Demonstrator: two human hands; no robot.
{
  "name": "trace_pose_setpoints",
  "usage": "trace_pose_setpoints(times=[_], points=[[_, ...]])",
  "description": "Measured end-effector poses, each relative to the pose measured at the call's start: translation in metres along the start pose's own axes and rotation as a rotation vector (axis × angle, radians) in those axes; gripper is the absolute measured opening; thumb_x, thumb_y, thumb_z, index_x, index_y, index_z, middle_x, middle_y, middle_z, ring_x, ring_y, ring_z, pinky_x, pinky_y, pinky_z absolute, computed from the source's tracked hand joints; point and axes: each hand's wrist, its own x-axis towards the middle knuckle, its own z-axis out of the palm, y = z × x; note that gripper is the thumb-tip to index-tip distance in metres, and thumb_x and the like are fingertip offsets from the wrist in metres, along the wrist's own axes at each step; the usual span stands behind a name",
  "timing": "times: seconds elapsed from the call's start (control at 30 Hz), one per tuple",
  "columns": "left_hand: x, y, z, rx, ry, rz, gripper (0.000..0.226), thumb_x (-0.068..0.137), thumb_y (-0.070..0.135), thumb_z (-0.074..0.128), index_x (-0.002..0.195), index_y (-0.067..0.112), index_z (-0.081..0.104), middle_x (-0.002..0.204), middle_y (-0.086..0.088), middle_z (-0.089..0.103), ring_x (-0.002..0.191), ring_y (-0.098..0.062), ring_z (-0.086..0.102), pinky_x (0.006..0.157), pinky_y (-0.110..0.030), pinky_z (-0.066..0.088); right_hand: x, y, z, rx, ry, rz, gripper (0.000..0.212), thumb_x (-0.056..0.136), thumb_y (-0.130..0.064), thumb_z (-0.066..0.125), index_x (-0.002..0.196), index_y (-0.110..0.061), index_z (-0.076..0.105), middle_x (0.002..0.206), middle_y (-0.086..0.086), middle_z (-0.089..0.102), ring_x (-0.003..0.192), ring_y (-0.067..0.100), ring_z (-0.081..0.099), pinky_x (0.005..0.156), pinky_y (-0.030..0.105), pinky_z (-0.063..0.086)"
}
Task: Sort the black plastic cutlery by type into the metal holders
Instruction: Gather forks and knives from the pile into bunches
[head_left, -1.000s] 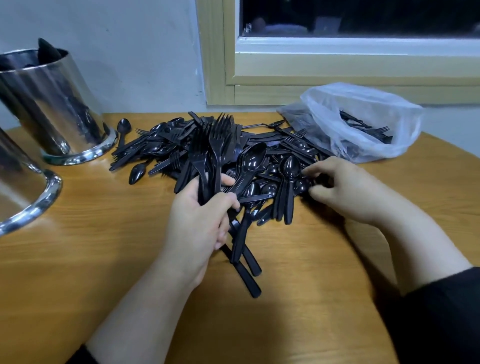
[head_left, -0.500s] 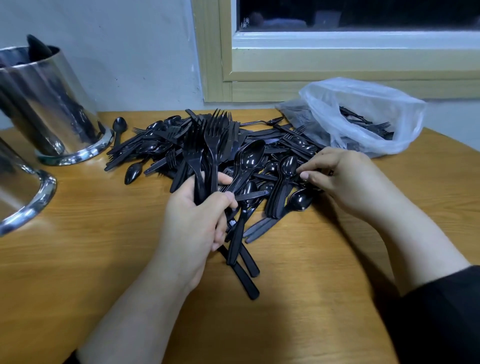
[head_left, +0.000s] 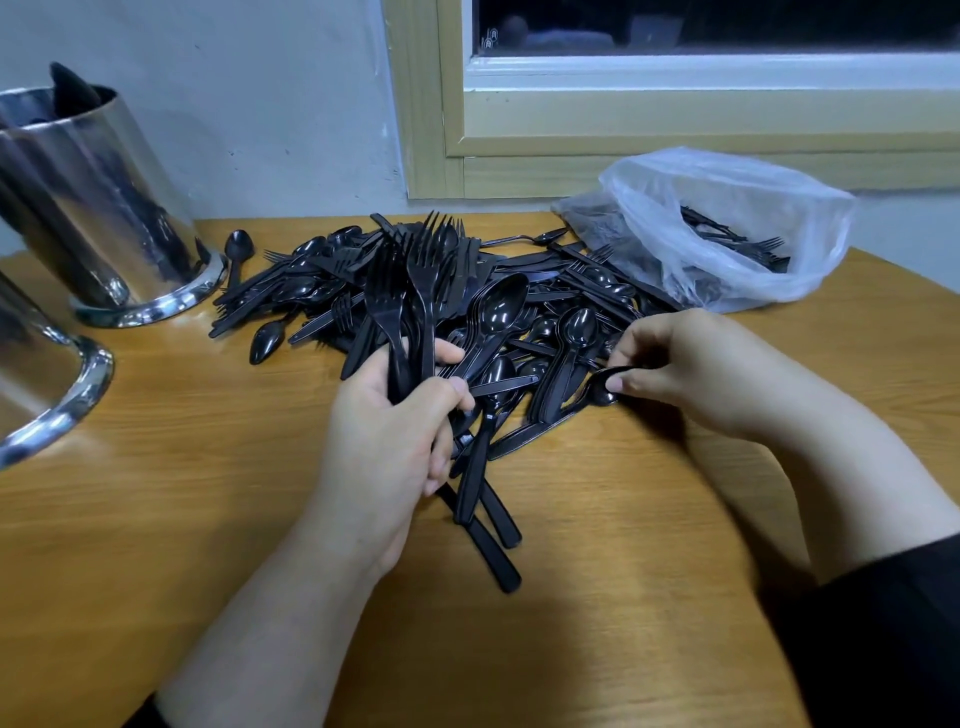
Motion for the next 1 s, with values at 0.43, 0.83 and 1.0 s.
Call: trace_pose_setpoints(times=[0.43,0.83,1.0], points=[[0.001,-0.002,-0.002,0.033,0.022,0.014,0.018,0.093,0.005,0.061,0.103,0.019,0.066,0.075,-0.008,0.062,0.047,-0.018,0.038,0.041,-0.025,0.034,-0.015,-0.012,-0.019,0.445,0.292,-0.24,0.012,0.089,-0.019,0.074,0.09,-0.031,0.073,0.07,-0.018,0.067,0.063,-0.003,0.055,0.063,0.007,0.039],[-0.005,-0.001,0.004,0.094,-0.142,-0.046,0.014,0.099,0.018,0.063,0.094,0.03,0.069,0.059,-0.007,0.054,0.055,-0.028,0.046,0.044,-0.031,0.04,-0.004,-0.031,0.017,0.428,0.401,-0.296,0.028,0.091,-0.025,0.073,0.118,-0.025,0.072,0.082,-0.019,0.064,0.079,-0.005,0.056,0.076,0.01,0.038],[-0.008,0.003,0.006,0.08,-0.211,-0.05,0.006,0.099,0.017,0.063,0.104,0.017,0.066,0.083,-0.006,0.071,0.05,-0.021,0.053,0.041,-0.029,0.039,-0.005,-0.038,0.02,0.491,0.378,-0.269,0.007,0.089,-0.024,0.076,0.096,-0.024,0.075,0.08,-0.006,0.07,0.07,0.003,0.057,0.067,0.014,0.041]])
